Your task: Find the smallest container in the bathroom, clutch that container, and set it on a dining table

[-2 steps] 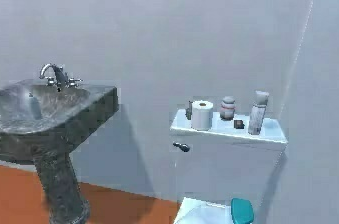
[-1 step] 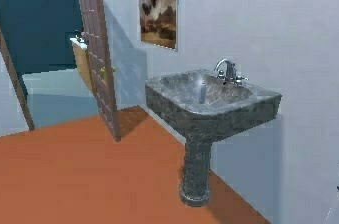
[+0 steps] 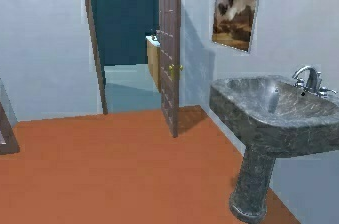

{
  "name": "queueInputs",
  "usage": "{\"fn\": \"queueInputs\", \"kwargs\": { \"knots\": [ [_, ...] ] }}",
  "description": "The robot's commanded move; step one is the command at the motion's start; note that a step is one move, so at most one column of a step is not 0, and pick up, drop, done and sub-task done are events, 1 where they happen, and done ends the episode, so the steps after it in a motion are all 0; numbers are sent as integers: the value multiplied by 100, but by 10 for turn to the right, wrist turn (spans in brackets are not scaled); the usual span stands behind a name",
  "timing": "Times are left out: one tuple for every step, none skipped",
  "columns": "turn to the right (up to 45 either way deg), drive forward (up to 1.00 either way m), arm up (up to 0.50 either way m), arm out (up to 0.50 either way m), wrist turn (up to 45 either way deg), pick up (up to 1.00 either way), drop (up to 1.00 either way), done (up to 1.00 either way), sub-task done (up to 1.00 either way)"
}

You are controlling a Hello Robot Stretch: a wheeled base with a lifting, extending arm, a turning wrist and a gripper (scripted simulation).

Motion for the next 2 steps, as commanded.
{"fn": "queueInputs", "kwargs": {
  "knots": [
    [0,0,50,0,0,0,0,0,0],
    [0,0,14,0,0,0,0,0,0]
  ]
}}
